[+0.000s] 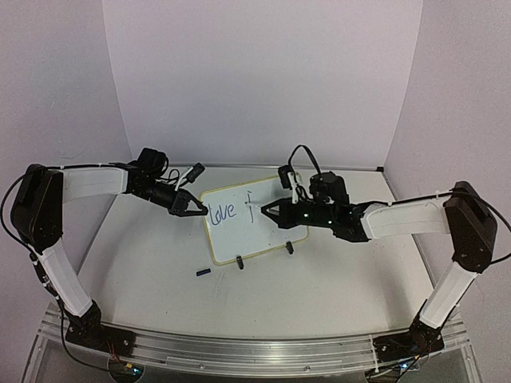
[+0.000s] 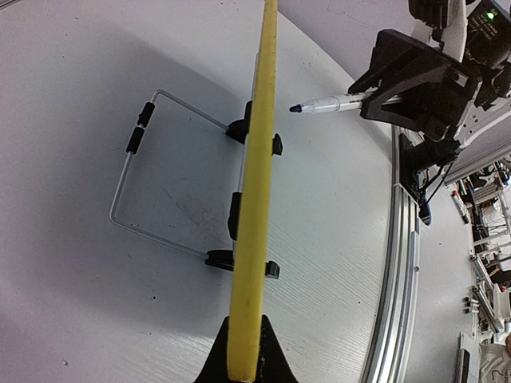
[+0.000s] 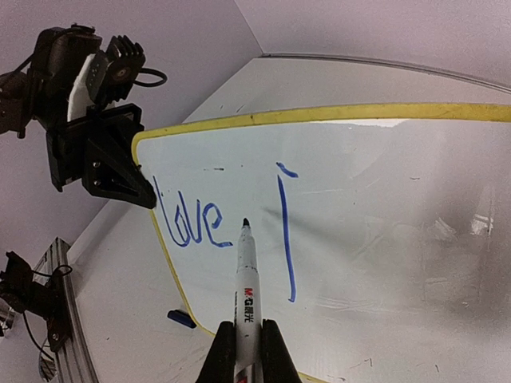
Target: Write a sentence on the whiteboard
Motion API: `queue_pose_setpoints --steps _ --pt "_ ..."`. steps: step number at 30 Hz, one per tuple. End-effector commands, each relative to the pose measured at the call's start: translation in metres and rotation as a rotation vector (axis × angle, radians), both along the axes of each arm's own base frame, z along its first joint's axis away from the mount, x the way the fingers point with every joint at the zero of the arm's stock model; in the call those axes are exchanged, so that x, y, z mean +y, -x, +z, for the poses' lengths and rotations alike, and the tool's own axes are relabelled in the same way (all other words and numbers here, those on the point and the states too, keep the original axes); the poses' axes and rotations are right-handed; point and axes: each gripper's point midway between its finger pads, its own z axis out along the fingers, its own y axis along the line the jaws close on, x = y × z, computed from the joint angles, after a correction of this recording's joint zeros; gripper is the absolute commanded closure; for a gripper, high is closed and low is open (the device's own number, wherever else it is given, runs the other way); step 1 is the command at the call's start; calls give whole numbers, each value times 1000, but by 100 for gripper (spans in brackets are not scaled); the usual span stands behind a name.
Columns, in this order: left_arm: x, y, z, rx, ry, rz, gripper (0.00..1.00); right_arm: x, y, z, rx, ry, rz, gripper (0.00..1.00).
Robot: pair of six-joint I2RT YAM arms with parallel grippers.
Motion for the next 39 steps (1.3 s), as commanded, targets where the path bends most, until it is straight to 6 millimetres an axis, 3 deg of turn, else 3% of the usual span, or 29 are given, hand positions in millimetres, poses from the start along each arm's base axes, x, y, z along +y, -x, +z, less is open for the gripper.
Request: queue_pose_setpoints --steps 1,9,21,30,39 --pt "-1 -10 2 -67 -35 0 100 5 -9 -1 -16 20 -19 100" --pt "0 -10 0 -65 -38 1 100 -7 -17 -9 -18 63 -95 100" --pt "-1 -10 0 -63 -38 2 100 -22 -22 5 -63 69 -167 100" --pt "-1 -11 2 -69 -37 2 100 -24 -10 23 -96 27 -126 100" --pt "-1 -10 1 -66 -39 1 100 -18 -16 7 -64 47 -133 100"
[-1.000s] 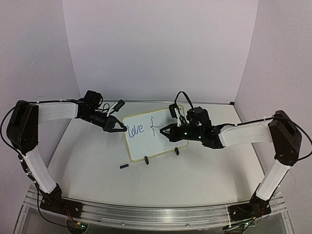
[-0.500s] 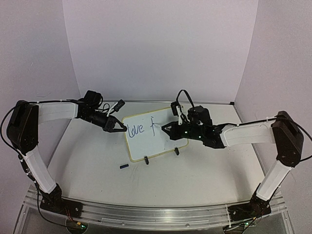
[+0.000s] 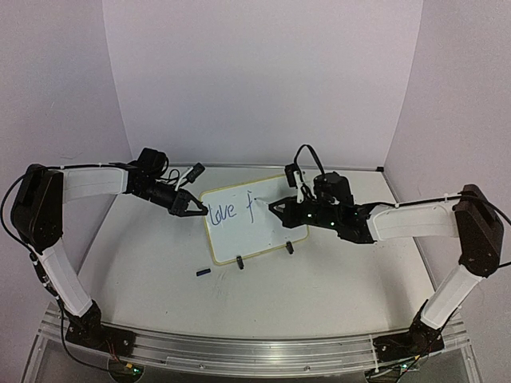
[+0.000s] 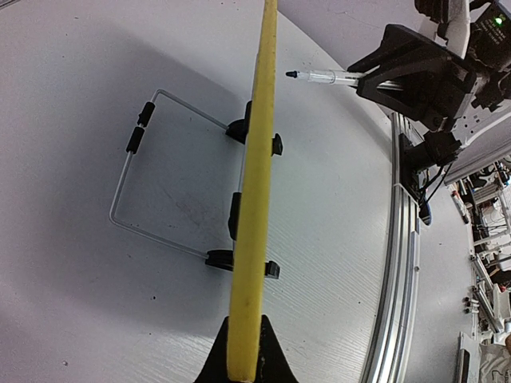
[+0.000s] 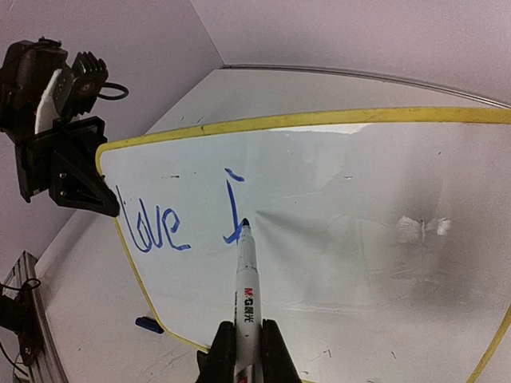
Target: Write a sentence on the whiteboard
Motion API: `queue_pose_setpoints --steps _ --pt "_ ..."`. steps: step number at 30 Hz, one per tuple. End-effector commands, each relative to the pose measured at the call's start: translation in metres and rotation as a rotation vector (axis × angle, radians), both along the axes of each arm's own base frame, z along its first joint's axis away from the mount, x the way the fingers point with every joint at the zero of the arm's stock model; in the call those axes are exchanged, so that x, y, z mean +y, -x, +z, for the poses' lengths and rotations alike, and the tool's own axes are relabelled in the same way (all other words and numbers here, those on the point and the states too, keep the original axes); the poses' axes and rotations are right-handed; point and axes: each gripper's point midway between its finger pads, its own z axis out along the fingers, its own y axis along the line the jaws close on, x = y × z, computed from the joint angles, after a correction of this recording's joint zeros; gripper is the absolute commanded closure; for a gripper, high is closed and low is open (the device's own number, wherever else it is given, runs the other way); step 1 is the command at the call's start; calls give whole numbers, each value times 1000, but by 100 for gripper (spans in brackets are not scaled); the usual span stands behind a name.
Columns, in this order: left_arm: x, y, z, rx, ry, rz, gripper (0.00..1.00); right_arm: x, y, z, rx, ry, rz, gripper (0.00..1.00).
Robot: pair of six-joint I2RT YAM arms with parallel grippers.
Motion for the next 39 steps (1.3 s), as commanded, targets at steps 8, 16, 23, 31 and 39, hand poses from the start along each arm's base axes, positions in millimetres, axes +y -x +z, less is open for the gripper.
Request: queue_pose_setpoints --steps 8,16,23,31,39 --pt "-1 -10 2 -67 -37 -1 100 2 -15 -5 -1 9 -39 100" --pt "-1 -10 1 -65 -39 -1 100 -6 -7 -23 42 26 -49 100" --pt "-1 -10 1 -65 -40 0 100 -10 2 -34 74 19 -42 100" --pt "-1 -10 1 -65 -41 1 100 -4 9 1 29 -50 13 100" --pt "-1 -10 1 -64 -40 0 100 -2 1 15 -9 -55 -12 100"
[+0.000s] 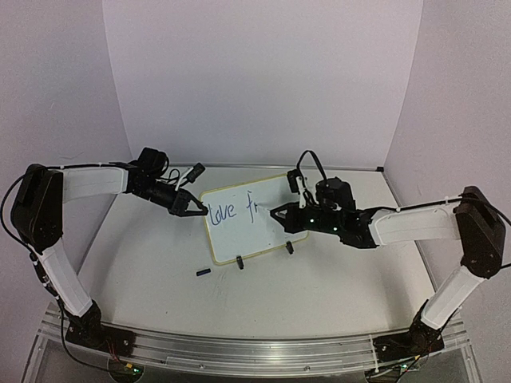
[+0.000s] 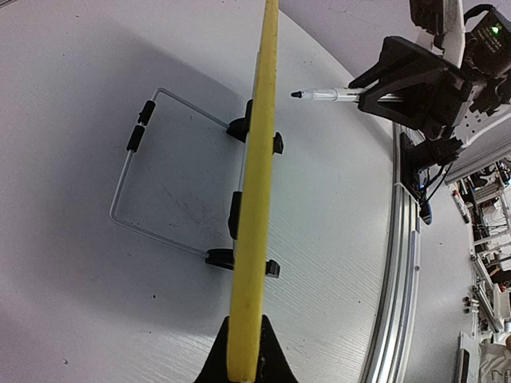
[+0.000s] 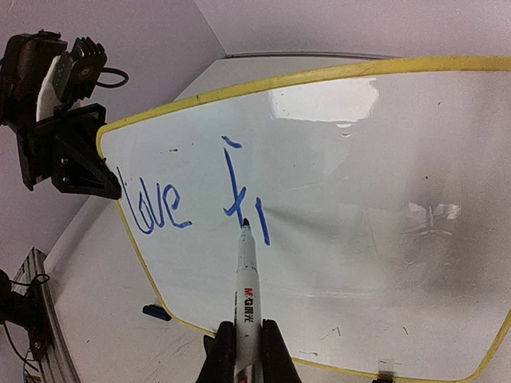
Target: Write a sentence on the whiteboard
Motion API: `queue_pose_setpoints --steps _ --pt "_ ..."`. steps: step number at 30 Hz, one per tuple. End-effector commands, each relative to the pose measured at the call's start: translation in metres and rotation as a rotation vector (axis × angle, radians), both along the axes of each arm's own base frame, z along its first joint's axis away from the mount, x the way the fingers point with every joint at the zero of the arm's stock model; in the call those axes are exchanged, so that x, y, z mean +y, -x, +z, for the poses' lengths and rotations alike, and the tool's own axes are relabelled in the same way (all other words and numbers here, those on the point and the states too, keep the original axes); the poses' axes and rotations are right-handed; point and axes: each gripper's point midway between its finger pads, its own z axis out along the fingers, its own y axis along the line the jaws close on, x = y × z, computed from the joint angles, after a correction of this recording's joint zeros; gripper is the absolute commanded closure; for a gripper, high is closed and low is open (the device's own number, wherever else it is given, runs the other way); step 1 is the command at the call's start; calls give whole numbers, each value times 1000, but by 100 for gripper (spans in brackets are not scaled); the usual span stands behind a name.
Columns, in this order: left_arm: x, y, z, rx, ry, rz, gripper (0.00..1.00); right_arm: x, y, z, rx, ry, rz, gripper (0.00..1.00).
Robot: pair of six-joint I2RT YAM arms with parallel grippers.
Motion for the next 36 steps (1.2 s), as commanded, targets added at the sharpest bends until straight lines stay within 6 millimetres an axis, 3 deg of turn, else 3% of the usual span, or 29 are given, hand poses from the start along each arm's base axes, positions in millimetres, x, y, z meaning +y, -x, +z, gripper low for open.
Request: queue_pose_setpoints --steps 1,23,30,36 --pt "-1 -10 0 -66 -36 0 100 4 -12 28 -61 -32 -21 100" --pt "-1 -10 0 -67 -38 -2 100 10 -30 17 -69 5 -56 100" --pt "-1 -10 0 -67 -38 -2 100 6 -22 32 -94 -15 -41 100" --pt "-1 -10 1 -69 -37 -2 100 -8 -13 48 -117 -29 -64 100"
